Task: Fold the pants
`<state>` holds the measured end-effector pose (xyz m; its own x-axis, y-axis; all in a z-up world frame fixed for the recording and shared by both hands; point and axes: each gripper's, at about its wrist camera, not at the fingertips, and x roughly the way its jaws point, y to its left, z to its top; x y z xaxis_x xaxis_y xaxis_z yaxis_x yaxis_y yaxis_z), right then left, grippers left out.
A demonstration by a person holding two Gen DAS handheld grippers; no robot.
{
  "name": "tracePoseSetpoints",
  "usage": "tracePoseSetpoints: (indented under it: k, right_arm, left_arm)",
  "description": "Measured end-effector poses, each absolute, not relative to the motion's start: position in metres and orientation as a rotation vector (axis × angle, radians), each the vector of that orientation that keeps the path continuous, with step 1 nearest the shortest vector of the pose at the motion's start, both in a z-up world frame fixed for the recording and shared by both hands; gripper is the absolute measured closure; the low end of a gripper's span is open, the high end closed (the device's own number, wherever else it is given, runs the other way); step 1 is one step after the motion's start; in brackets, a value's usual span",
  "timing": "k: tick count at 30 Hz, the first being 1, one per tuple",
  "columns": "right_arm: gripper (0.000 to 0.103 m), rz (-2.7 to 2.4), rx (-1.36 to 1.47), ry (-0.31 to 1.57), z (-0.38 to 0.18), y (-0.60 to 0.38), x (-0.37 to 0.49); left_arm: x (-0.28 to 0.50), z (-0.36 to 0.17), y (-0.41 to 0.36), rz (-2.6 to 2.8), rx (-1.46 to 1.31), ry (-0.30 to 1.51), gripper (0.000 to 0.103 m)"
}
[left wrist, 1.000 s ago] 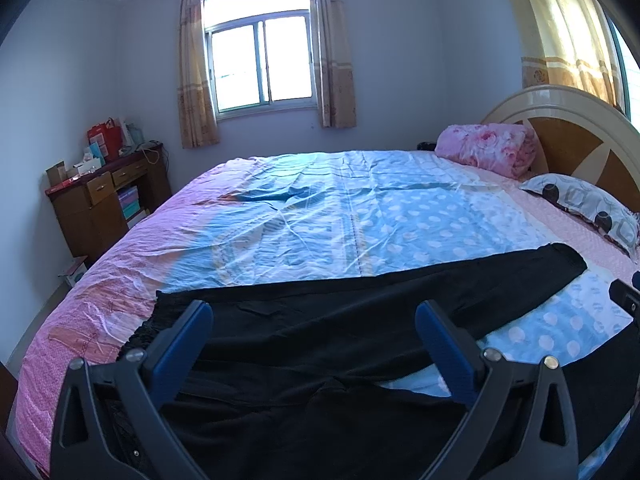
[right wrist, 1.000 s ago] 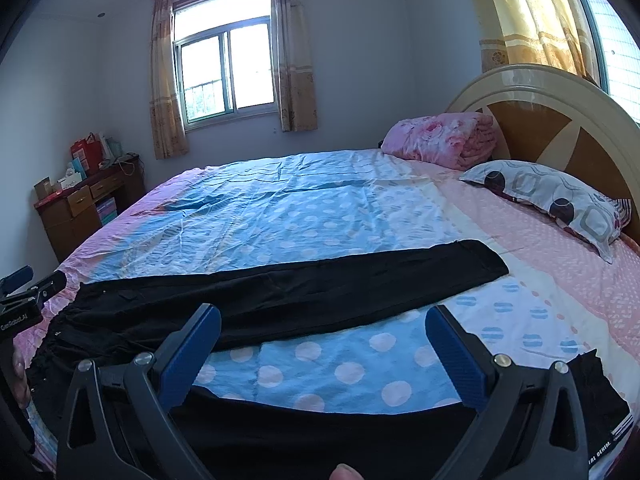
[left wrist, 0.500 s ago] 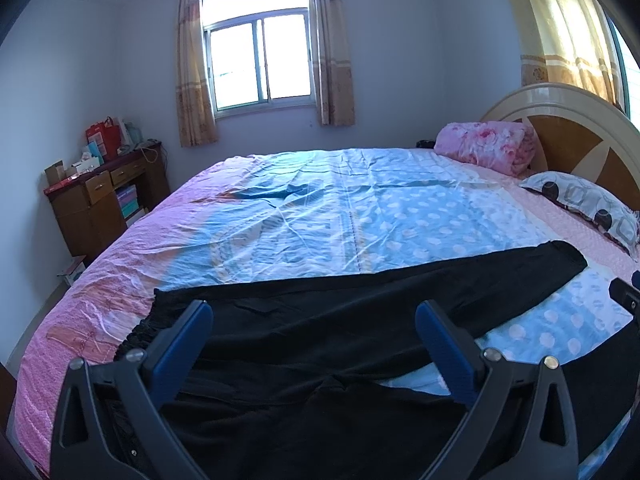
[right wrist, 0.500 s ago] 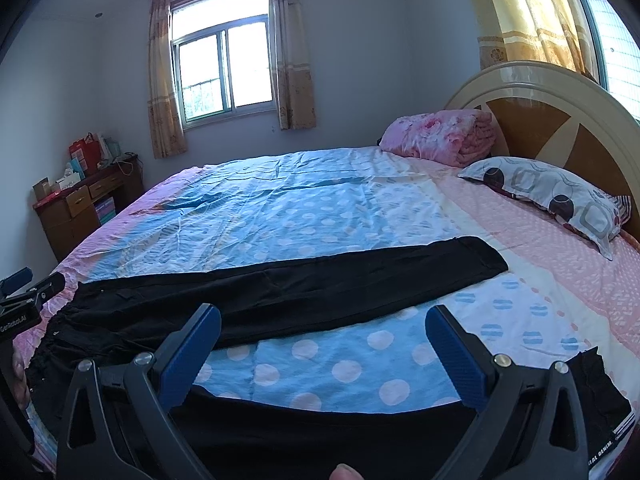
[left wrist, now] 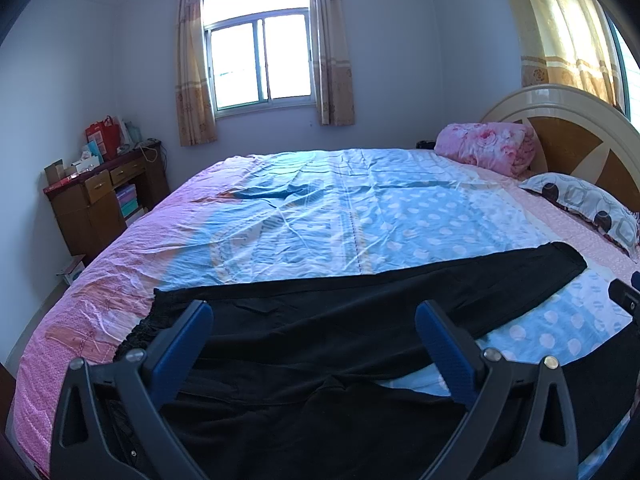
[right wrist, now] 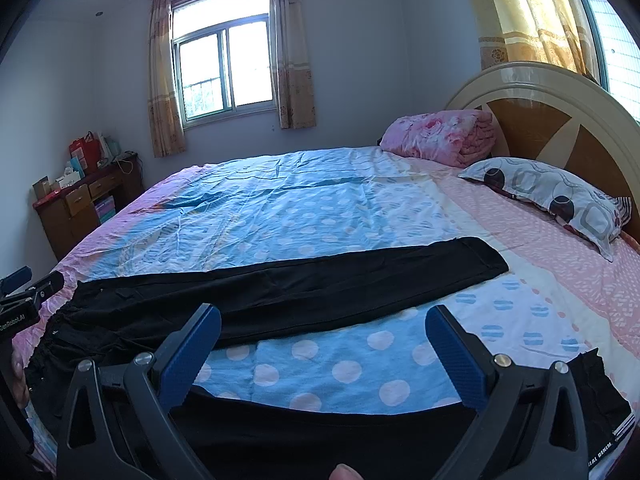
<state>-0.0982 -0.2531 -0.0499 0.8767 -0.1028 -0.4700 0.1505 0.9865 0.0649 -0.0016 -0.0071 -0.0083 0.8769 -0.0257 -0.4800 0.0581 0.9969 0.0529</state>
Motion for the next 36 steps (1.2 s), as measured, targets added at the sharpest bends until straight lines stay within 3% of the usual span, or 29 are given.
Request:
tracePoseSetpoints:
  k: [36]
  right_arm:
    - [0.001,-0.123,0.100,0.473,-0.042,-0.251,-0.100]
  left_arm:
    - [0.003,-0.008,0.011,-0.050,0.057,0.506,0.000]
